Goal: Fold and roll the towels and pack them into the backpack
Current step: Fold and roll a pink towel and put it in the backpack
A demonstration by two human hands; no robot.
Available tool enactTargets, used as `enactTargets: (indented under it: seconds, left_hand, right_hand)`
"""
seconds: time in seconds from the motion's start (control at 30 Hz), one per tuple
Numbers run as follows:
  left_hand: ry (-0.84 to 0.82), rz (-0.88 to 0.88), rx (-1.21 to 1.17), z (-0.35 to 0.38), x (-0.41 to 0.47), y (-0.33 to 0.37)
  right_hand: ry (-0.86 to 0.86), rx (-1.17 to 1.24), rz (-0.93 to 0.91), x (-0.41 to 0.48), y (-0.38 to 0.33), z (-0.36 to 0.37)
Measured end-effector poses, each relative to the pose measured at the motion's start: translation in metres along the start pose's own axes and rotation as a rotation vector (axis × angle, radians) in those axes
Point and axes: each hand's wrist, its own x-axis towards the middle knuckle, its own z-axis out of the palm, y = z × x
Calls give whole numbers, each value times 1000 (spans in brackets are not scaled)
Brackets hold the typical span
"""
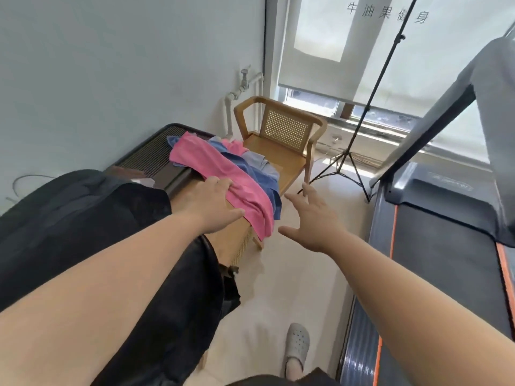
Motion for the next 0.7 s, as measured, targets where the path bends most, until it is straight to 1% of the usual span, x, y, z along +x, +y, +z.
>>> enactTargets:
  seconds: [0.07, 0.17, 0.27, 0.37, 0.5, 0.7]
  left_hand:
    - [-20, -77, -14, 9, 33, 3]
    - [-53, -185, 37, 18, 77, 6]
    - [-77, -290, -2, 28, 114, 5]
    - [-103, -365, -42, 38, 140, -2]
    - [-151, -438, 12, 48, 177, -27]
    - [-215, -586, -183, 71, 230, -65]
  right_hand:
    - [-72, -2, -46, 37, 16, -1]
    - [-181, -24, -142, 90, 36, 0]
    - [-239, -39, -213, 148, 50, 4]
    - [-293, -18, -275, 199, 54, 7]
    - [-365, -74, -363, 262, 47, 10]
    - [-458, -116, -365, 337, 41, 14]
